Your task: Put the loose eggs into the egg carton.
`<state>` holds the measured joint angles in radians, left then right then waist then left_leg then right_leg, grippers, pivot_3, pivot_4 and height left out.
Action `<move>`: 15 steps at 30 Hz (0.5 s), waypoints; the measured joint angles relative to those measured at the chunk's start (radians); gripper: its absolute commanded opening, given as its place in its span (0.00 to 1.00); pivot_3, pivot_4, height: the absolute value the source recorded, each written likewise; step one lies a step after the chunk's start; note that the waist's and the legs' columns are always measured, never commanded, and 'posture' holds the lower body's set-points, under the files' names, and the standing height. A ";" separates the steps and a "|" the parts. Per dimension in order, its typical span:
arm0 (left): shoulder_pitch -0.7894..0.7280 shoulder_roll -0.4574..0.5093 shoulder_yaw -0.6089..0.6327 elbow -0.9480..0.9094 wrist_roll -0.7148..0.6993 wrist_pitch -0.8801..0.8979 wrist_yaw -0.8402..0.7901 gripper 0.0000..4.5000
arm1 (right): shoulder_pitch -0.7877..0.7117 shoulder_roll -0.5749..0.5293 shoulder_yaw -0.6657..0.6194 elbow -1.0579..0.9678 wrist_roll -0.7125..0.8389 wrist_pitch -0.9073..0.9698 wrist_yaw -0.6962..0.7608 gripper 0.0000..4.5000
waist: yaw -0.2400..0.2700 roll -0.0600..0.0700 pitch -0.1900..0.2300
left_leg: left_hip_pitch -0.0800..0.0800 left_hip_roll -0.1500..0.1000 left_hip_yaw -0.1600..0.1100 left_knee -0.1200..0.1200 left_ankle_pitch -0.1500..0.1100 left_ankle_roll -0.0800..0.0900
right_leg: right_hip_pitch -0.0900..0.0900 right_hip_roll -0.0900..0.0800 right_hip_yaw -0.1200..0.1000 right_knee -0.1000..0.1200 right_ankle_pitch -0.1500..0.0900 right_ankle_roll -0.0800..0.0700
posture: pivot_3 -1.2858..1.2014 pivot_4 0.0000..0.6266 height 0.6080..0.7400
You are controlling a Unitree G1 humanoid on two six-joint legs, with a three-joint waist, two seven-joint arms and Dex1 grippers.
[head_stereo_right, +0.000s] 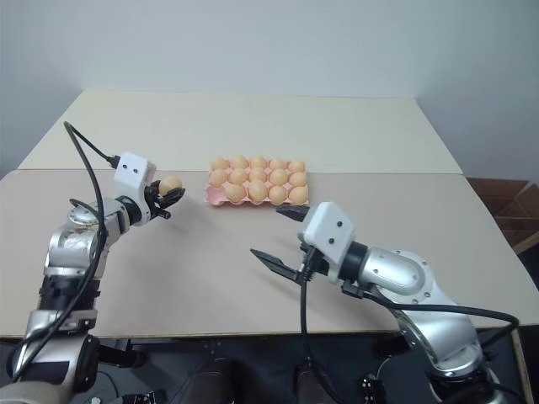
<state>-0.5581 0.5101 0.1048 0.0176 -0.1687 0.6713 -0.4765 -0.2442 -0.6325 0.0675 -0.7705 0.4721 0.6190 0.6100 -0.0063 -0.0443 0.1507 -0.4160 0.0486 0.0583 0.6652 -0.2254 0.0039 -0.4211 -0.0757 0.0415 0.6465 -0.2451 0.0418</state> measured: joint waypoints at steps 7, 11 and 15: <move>0.016 -0.135 -0.064 -0.100 0.024 -0.050 0.091 0.38 | -0.010 0.001 -0.003 -0.016 0.023 0.001 -0.005 1.00 | -0.003 0.000 0.000 | 0.001 0.000 0.000 0.001 0.000 0.000 | 0.001 0.001 0.001 0.000 0.000 0.000 | 0.52 0.24 1.00; 0.010 -0.187 -0.091 -0.025 0.074 -0.144 0.155 0.37 | -0.031 0.017 0.012 -0.016 0.020 0.002 -0.021 1.00 | -0.004 0.000 0.000 | 0.001 0.000 -0.001 0.001 0.000 0.000 | 0.001 0.001 0.000 0.000 0.000 0.000 | 0.52 0.24 1.00; 0.010 -0.211 -0.100 0.037 0.104 -0.220 0.202 0.37 | -0.044 0.024 0.040 -0.019 0.020 0.014 -0.033 1.00 | -0.003 0.000 0.000 | 0.001 0.000 -0.001 0.001 0.000 0.000 | 0.001 0.001 0.000 0.000 0.000 0.000 | 0.52 0.24 1.00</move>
<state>-0.5484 0.2994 0.0047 0.0550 -0.0648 0.4516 -0.2741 -0.2879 -0.6087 0.1071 -0.7897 0.4919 0.6333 0.5774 -0.0095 -0.0445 0.1506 -0.4154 0.0483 0.0575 0.6664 -0.2254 0.0039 -0.4203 -0.0750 0.0418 0.6465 -0.2449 0.0417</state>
